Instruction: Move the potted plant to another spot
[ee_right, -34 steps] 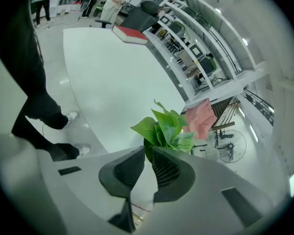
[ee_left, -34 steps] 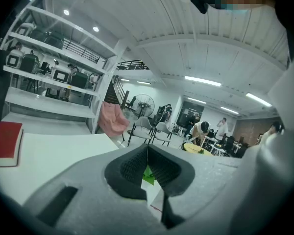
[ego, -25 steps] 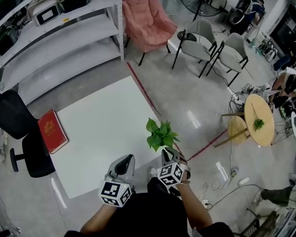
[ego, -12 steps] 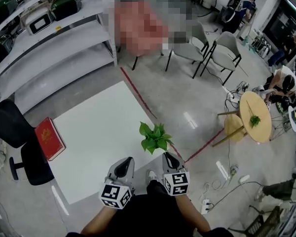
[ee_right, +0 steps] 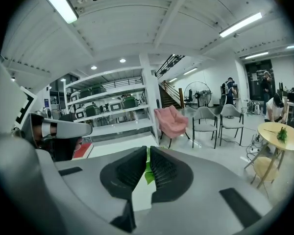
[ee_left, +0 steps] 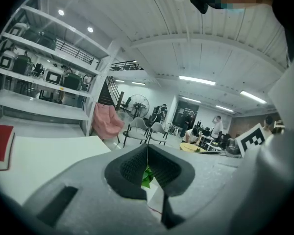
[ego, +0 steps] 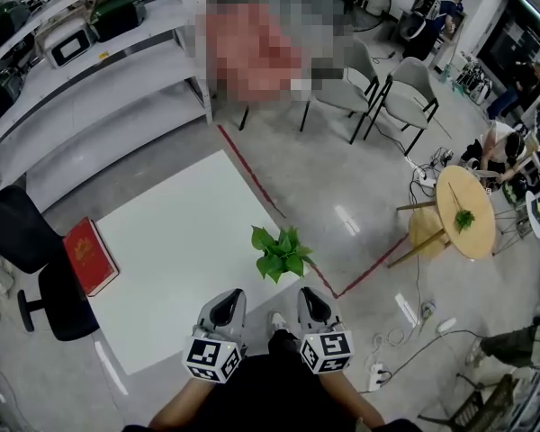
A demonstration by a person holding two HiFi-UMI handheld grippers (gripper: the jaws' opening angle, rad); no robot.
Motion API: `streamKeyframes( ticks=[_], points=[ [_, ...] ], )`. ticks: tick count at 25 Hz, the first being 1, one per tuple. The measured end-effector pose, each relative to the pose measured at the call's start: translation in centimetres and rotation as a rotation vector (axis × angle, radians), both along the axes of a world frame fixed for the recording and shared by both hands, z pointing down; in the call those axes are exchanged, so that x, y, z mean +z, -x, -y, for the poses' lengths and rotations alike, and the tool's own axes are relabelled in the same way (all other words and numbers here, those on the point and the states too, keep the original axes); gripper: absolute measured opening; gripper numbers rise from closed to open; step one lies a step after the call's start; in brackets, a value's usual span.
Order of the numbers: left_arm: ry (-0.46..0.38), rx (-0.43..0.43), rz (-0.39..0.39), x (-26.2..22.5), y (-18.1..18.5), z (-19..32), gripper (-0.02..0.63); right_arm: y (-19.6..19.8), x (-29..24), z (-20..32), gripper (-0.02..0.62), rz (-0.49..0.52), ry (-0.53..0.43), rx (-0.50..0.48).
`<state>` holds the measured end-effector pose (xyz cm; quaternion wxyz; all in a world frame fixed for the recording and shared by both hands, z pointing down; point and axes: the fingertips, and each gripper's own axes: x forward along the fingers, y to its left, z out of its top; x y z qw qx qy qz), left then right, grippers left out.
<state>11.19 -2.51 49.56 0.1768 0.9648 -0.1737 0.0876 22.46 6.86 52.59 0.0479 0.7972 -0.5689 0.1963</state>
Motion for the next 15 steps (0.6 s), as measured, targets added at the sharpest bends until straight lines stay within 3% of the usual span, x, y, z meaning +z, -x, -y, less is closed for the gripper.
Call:
streamKeyframes(
  ticks=[15],
  points=[
    [-0.001,0.02,0.005,0.26,-0.61,-0.35,0.017,0.56,-0.19,-0.25,0.012,0.007,-0.013,-0.004]
  ],
)
